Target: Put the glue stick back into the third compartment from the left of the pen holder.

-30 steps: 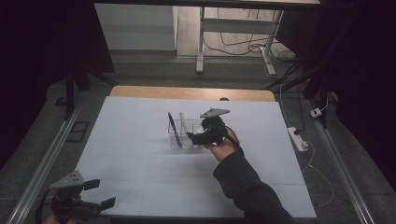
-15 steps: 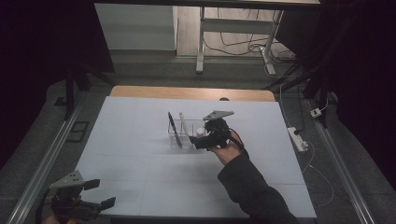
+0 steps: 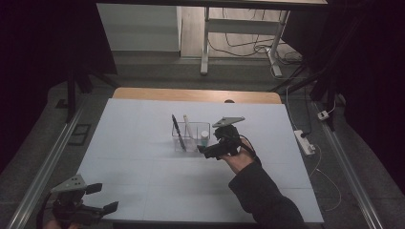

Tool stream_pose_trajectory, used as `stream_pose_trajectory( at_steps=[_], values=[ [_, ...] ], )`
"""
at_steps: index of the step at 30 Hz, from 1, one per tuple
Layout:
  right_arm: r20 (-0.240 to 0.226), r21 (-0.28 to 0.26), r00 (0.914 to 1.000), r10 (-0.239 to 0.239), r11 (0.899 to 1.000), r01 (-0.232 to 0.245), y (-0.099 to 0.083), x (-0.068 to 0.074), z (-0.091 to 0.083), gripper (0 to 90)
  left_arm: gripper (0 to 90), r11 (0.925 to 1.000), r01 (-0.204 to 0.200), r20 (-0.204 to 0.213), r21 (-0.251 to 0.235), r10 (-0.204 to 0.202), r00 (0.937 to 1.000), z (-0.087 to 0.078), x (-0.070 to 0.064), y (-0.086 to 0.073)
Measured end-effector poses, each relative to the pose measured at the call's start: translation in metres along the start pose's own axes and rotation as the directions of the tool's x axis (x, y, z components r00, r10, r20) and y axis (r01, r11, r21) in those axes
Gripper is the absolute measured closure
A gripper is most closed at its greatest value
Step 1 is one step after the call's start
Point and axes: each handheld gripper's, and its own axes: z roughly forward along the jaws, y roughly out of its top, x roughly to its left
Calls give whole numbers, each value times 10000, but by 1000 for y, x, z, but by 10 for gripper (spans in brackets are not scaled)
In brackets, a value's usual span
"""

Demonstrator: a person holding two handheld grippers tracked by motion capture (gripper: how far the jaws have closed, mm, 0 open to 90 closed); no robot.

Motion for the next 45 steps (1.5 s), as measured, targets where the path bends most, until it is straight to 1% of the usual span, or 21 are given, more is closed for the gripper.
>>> stream_pose_trajectory(
  at_steps=[5, 13, 20, 27, 30, 34, 39, 45],
  values=[
    [-27, -63, 9999, -120, 9999, 120, -4, 1, -9, 9, 22, 10000, -2, -2, -6, 2, 10000, 0, 0, 0],
    [-140, -164, 9998, -168, 9997, 165, -12, 3, -22, 0, 22, 10000, -6, 8, 1, 6, 10000, 0, 0, 0],
    [-269, -81, 9987, -426, 9991, 424, -19, 8, -33, 0, 22, 10000, -9, 4, -1, 9, 10000, 0, 0, 0],
    [-262, -36, 9972, -701, 9975, 701, -30, 14, -44, 0, 22, 10000, -21, -15, 6, 21, 10000, 0, 0, 0],
    [-333, -72, 9971, -691, 9976, 689, -34, 16, -48, 0, 22, 10000, -27, -17, 11, 27, 10000, 0, 0, 0],
    [-348, -132, 9964, -768, 9970, 764, -38, 18, -54, 0, 22, 10000, -22, -15, 6, 22, 10000, 0, 0, 0],
    [-356, -144, 9965, -754, 9971, 749, -46, 20, -64, 0, 22, 10000, -20, -15, 3, 20, 10000, 0, 0, 0],
    [-356, -176, 9972, -664, 9977, 658, -59, 19, -76, 0, 22, 10000, -24, -17, 9, 24, 10000, 0, 0, 1]
  ],
)
